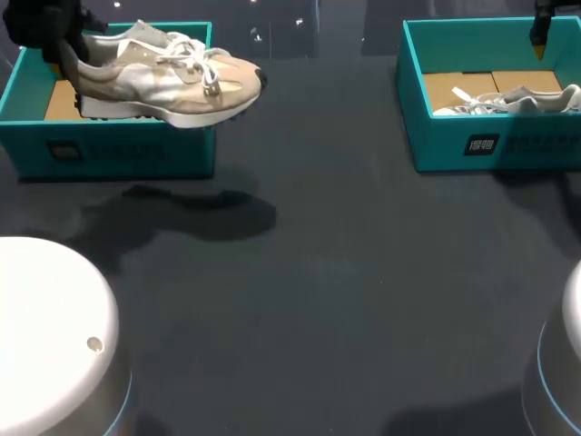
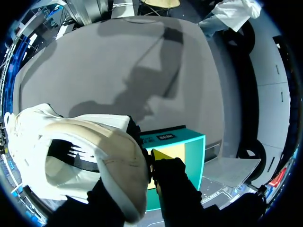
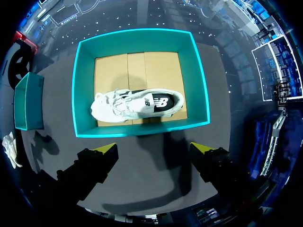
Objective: Take the shoe out of the shoebox, open the shoe tongue, remove and reinsert the insole, then place the shoe into the shoebox
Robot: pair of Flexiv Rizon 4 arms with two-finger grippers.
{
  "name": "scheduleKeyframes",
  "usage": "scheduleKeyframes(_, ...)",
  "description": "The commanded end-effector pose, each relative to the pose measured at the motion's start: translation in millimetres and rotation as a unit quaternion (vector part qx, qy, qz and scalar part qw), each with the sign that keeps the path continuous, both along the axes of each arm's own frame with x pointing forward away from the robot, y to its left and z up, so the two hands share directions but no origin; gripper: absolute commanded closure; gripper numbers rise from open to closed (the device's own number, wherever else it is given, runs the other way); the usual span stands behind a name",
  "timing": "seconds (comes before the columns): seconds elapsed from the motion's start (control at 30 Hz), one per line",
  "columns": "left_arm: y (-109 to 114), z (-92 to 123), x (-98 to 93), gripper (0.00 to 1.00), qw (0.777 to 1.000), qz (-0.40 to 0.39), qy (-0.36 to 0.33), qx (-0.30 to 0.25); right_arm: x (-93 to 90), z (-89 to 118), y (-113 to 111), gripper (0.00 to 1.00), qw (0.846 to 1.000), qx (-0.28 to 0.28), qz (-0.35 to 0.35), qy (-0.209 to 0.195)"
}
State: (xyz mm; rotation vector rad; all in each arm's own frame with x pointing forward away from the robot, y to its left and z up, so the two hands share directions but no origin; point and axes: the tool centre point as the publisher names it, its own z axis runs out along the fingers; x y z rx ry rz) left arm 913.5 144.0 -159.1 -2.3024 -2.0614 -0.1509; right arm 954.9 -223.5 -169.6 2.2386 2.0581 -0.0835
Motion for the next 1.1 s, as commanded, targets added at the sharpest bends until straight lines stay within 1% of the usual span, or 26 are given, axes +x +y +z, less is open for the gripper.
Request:
scheduleKeyframes(0.03, -13.6, -6.8, -41.6, 1.00, 0.996, -0.015, -0.086, -0.002, -0.3, 0.1, 0.2, 0.00, 1.000, -0.001, 0.000, 0.000)
scheduleKeyframes(0.2, -37.8, -13.1, -68.3, 1.00, 0.995, -0.022, -0.094, -0.001, -0.3, 0.1, 0.2, 0.00, 1.000, -0.001, 0.000, 0.000)
scheduleKeyframes(0.33, -58.4, -15.6, -85.1, 1.00, 0.996, -0.014, -0.090, -0.005, -0.3, 0.1, 0.2, 0.00, 1.000, -0.001, 0.000, 0.000)
scheduleKeyframes(0.43, -75.7, -23.0, -96.9, 1.00, 0.996, -0.009, -0.088, -0.007, -0.3, 0.1, 0.2, 0.00, 1.000, -0.001, 0.000, 0.000)
scheduleKeyframes(0.57, -89.0, -31.7, -110.6, 1.00, 0.996, -0.001, -0.092, -0.002, -0.3, 0.1, 0.2, 0.00, 1.000, -0.001, 0.000, 0.000)
scheduleKeyframes(0.77, -110.5, -38.9, -127.5, 1.00, 0.995, 0.010, -0.095, 0.000, -0.3, 0.1, 0.2, 0.00, 1.000, -0.001, 0.000, 0.000)
scheduleKeyframes(1.1, -148.5, -52.4, -163.9, 1.00, 0.995, 0.021, -0.096, -0.008, -0.3, 0.1, 0.2, 0.00, 1.000, -0.001, 0.000, 0.000)
